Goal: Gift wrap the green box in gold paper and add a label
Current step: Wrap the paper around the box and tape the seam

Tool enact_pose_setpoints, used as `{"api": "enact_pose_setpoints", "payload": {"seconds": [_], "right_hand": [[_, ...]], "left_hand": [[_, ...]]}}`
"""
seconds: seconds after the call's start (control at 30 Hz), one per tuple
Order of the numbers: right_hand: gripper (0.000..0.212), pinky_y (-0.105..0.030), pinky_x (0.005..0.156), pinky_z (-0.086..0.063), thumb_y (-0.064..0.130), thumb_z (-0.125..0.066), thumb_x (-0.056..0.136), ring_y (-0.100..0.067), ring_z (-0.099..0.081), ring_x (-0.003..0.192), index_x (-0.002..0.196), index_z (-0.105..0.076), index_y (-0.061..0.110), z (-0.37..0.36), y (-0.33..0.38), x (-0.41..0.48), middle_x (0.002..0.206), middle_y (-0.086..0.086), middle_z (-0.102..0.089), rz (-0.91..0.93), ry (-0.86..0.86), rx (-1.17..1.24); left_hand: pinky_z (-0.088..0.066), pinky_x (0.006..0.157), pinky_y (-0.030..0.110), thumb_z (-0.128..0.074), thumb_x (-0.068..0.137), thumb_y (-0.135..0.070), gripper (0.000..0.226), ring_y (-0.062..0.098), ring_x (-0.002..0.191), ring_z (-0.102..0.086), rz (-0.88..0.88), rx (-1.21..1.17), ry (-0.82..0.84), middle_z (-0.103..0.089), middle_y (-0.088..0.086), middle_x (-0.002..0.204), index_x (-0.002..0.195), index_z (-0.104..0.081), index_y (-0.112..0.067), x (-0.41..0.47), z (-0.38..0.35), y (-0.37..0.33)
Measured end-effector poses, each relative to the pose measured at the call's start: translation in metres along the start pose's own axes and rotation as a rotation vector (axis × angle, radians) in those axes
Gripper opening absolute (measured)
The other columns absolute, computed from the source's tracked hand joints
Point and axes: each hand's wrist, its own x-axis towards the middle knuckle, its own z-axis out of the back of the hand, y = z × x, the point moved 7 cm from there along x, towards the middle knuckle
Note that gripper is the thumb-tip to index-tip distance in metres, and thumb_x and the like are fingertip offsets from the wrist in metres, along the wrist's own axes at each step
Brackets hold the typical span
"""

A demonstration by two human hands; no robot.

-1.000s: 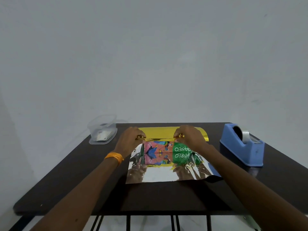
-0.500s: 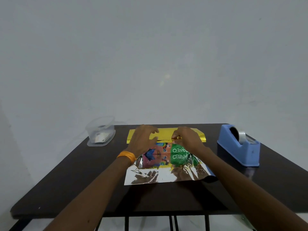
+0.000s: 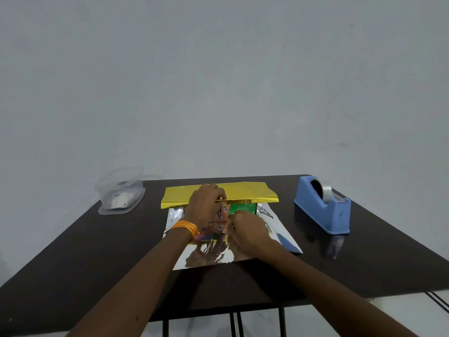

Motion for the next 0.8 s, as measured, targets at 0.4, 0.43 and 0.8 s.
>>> {"api": "enact_pose_setpoints", "payload": {"seconds": [0.4,0.43,0.8], "right_hand": [[0.026,-0.037,0.080,-0.055,0.027,-0.054,0.095,-0.025,-0.065,0.094,0.102,-0.077,0.019,0.004,-0.002,-0.002,0.101,-0.007,-0.069,0.009,0.061,0.073],[0.026,-0.035,0.080,-0.055,0.027,-0.054,0.095,-0.025,-0.066,0.094,0.103,-0.077,0.018,0.005,-0.001,-0.002,0.101,-0.006,-0.069,0.007,0.062,0.073],[0.029,-0.035,0.085,-0.051,0.028,-0.066,0.085,-0.023,-0.061,0.109,0.114,-0.069,0.023,0.005,-0.004,0.005,0.114,-0.001,-0.067,-0.021,0.088,0.103]], "left_hand": [[-0.050,0.087,0.037,-0.067,0.090,-0.026,0.022,0.020,0.105,-0.054,0.052,0.040,0.011,-0.062,-0.001,0.112,0.112,-0.066,-0.025,-0.001,-0.005,0.002],[-0.049,0.091,0.038,-0.066,0.091,-0.026,0.027,0.021,0.109,-0.053,0.055,0.046,0.014,-0.061,0.000,0.117,0.119,-0.064,-0.025,-0.001,-0.005,0.003],[-0.041,0.097,0.037,-0.069,0.088,-0.027,0.048,0.024,0.121,-0.049,-0.007,0.172,0.091,-0.057,0.002,0.131,0.135,-0.056,-0.022,-0.012,0.005,0.018]]}}
